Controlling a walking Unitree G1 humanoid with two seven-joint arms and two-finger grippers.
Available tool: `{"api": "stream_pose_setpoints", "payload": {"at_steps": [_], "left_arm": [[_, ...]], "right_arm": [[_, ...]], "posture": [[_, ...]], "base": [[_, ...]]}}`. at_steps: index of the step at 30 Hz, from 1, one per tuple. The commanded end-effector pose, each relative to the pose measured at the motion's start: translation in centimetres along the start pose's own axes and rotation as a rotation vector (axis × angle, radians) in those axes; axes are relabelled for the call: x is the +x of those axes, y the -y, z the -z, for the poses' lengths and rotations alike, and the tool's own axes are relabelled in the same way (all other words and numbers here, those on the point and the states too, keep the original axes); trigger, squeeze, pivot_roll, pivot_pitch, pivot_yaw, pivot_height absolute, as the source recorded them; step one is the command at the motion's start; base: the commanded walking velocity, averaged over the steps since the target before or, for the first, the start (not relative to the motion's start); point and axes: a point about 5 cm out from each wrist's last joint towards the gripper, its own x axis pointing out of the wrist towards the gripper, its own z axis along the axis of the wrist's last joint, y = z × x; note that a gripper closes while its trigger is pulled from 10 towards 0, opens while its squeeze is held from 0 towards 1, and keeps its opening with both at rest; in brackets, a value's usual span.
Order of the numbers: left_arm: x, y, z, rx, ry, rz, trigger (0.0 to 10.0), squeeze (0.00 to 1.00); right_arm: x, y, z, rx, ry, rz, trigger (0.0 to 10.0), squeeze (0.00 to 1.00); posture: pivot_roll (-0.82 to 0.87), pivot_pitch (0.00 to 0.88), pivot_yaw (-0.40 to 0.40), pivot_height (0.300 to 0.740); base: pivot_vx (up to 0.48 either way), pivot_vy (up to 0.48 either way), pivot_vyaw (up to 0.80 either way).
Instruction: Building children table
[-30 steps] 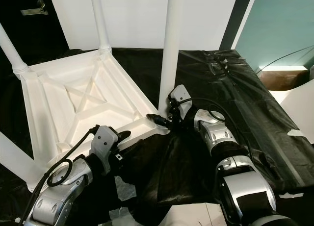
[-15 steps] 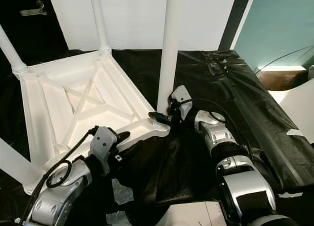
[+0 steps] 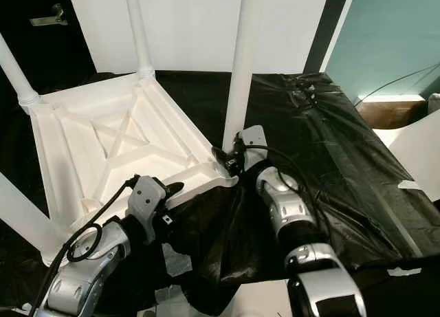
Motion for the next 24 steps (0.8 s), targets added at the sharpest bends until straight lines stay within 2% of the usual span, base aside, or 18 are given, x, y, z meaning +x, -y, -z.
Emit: {"api": "stream_pose_setpoints", "payload": {"at_steps": [1, 4, 5, 6, 7, 9, 10, 14, 15, 18, 19, 23, 24], "left_arm": [[0.2, -0.7, 0.3, 0.007, -0.008, -0.100, 10.0, 0.00], [0.4, -0.8, 0.3, 0.011, -0.004, -0.113, 10.0, 0.00], [0.4, -0.9, 0.2, 0.011, 0.001, -0.124, 10.0, 0.00], [0.4, -0.9, 0.2, 0.011, 0.001, -0.124, 10.0, 0.00], [0.5, -0.9, 0.2, 0.009, 0.006, -0.134, 10.0, 0.00], [0.5, -1.0, 0.2, 0.007, 0.010, -0.140, 10.0, 0.00], [0.6, -0.8, 0.2, -0.014, 0.017, -0.149, 10.0, 0.00], [0.6, -0.8, 0.3, -0.019, 0.017, -0.150, 10.0, 0.00], [0.5, -0.8, 0.3, -0.020, 0.017, -0.159, 10.0, 0.00], [0.4, -0.8, 0.3, -0.019, 0.016, -0.166, 10.0, 0.00], [0.3, -0.9, 0.2, -0.021, 0.017, -0.177, 10.0, 0.00], [0.0, -0.9, 0.1, -0.030, 0.021, -0.173, 10.0, 0.00], [0.0, -0.9, 0.1, -0.030, 0.021, -0.173, 10.0, 0.00]], "right_arm": [[-0.9, -0.2, 2.7, 0.044, -0.119, 0.073, 10.0, 0.00], [-0.9, -1.2, 2.8, 0.078, -0.115, 0.141, 10.0, 0.00], [-0.8, -2.4, 2.6, 0.090, -0.107, 0.115, 10.0, 0.00], [-0.8, -2.4, 2.6, 0.090, -0.107, 0.115, 10.0, 0.00], [-0.7, -3.3, 2.3, 0.093, -0.094, 0.098, 10.0, 0.00], [-0.8, -3.8, 2.1, 0.095, -0.085, 0.086, 10.0, 0.00], [-0.9, -3.7, 1.5, 0.098, -0.066, 0.086, 10.0, 0.00], [-0.9, -3.4, 1.4, 0.102, -0.066, 0.099, 10.0, 0.00], [-1.0, -3.1, 1.3, 0.099, -0.061, 0.114, 10.0, 0.09], [-1.1, -3.0, 1.2, 0.097, -0.059, 0.125, 10.0, 0.09], [-1.2, -2.7, 1.0, 0.102, -0.048, 0.137, 10.0, 1.00], [-2.1, -1.0, 0.5, 0.089, -0.026, 0.160, 10.0, 1.00], [-2.1, -1.0, 0.5, 0.089, -0.026, 0.160, 10.0, 1.00]], "posture": [[0.16, 0.027, -0.061, 0.740], [0.16, 0.022, -0.063, 0.740], [0.16, 0.021, -0.065, 0.740], [0.16, 0.021, -0.065, 0.740], [0.16, 0.019, -0.063, 0.740], [0.16, 0.019, -0.063, 0.740], [0.15, 0.024, -0.058, 0.740], [0.15, 0.024, -0.058, 0.740], [0.16, 0.024, -0.057, 0.740], [0.16, 0.024, -0.057, 0.740], [0.16, 0.027, -0.054, 0.740], [0.16, 0.034, -0.058, 0.740], [0.16, 0.034, -0.058, 0.740]], "base": [[0.000, 0.000, 0.00], [0.000, 0.000, 0.00], [0.000, 0.000, 0.00], [0.000, 0.000, 0.00], [0.000, 0.000, 0.00], [0.000, 0.000, 0.00], [0.000, 0.000, 0.00], [0.000, 0.000, 0.00], [0.000, 0.000, 0.00], [0.000, 0.000, 0.00], [0.000, 0.000, 0.00], [0.000, 0.000, 0.00], [0.000, 0.000, 0.00]]}}
